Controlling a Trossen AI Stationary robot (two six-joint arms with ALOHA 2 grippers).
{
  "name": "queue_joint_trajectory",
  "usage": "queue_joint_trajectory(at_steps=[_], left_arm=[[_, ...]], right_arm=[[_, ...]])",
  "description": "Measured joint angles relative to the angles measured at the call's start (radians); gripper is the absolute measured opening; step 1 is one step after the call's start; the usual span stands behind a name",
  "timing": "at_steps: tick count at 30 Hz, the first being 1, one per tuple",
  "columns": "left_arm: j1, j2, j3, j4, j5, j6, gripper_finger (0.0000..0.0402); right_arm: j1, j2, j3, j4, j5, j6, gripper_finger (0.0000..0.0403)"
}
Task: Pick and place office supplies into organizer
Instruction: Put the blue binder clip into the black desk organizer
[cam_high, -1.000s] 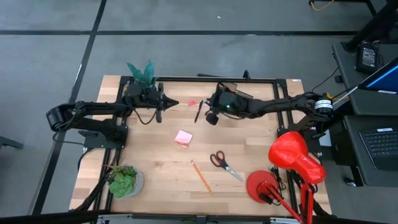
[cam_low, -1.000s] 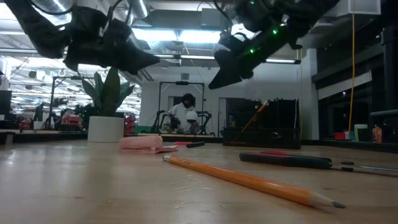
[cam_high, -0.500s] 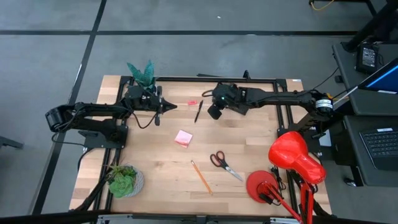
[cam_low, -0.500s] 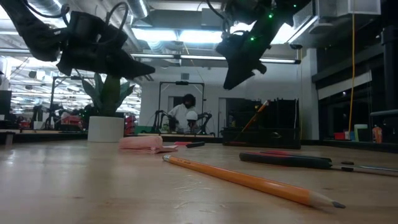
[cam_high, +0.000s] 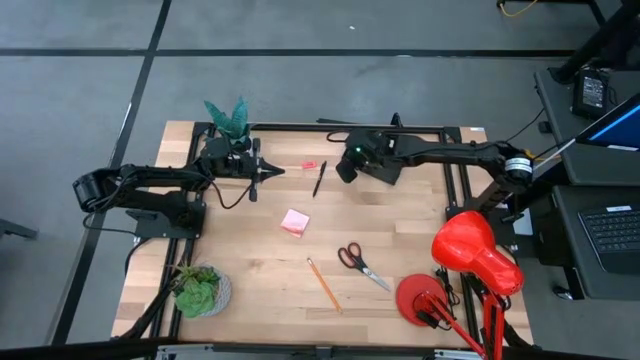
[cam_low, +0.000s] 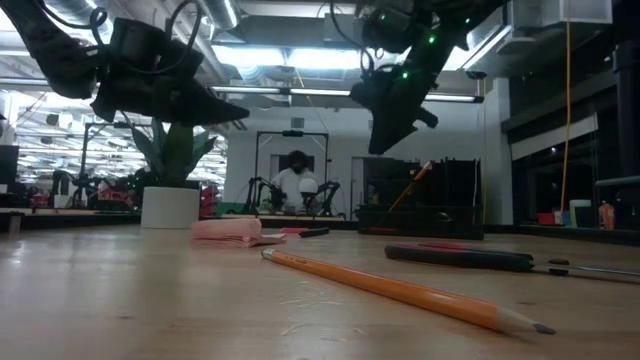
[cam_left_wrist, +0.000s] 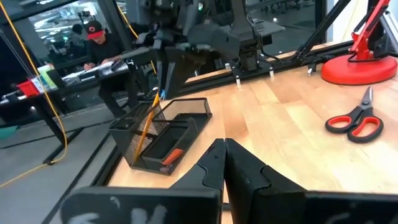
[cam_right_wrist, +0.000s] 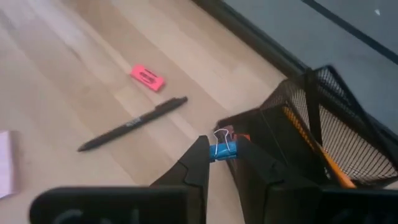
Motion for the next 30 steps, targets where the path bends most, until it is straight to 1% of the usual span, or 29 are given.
queue_joint_trajectory(at_steps=[9, 16, 21, 30], left_arm=[[0.000, 0.000, 0.000, -0.045, -0.003, 0.000, 0.0001], [0.000, 0.000, 0.000, -0.049, -0.003, -0.008, 0.0002], [0.000, 0.000, 0.000, -0.053, -0.004, -0.012, 0.0003], [0.000, 0.000, 0.000, -0.058, -0.007, -0.019, 0.0002]], right_arm=[[-0.052, 0.108, 0.000, 0.002, 0.000, 0.052, 0.0053], [-0.062, 0.169, 0.000, 0.017, 0.001, 0.074, 0.0053], [-0.062, 0.191, -0.001, 0.028, 0.073, 0.072, 0.0053], [-0.064, 0.200, -0.001, 0.034, 0.078, 0.069, 0.0053]])
